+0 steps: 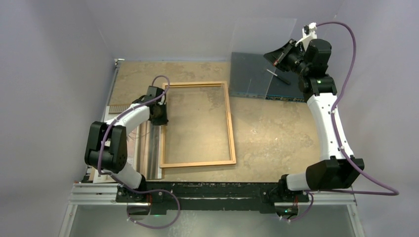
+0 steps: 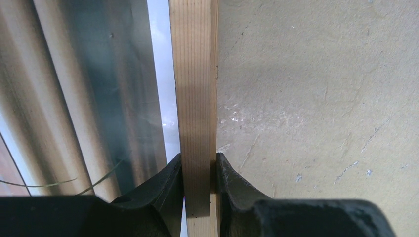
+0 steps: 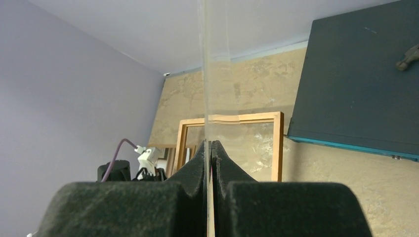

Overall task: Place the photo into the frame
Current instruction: Place the photo frame at the center of the board.

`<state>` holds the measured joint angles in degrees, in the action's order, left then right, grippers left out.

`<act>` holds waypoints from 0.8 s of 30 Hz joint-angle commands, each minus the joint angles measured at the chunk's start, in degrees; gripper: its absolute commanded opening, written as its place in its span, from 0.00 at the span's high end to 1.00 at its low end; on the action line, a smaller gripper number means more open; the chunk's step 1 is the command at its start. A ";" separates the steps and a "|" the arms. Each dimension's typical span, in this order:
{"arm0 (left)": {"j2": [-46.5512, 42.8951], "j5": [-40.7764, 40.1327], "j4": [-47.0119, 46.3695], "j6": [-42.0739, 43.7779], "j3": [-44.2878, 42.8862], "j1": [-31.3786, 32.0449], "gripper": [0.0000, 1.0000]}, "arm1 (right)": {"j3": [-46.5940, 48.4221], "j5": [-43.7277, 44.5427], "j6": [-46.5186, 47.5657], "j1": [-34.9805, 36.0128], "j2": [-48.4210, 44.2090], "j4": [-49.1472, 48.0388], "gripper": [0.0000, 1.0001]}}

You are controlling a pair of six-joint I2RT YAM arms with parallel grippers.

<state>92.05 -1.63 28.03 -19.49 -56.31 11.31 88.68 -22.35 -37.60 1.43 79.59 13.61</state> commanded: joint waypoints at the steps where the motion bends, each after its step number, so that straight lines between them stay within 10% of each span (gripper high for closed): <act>1: -3.48 1.92 -0.91 -0.16 0.27 -1.33 0.88 | 0.00 -2.20 -1.28 -0.35 -0.81 -4.32 1.00; 24: -2.42 9.71 -5.12 -4.09 2.27 -1.84 0.71 | -0.63 -5.65 -2.80 -0.29 -0.04 -6.86 1.00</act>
<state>90.94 -0.01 27.66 -20.16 -54.59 9.69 87.72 -25.41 -39.05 1.43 79.66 11.07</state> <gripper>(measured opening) 0.244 0.005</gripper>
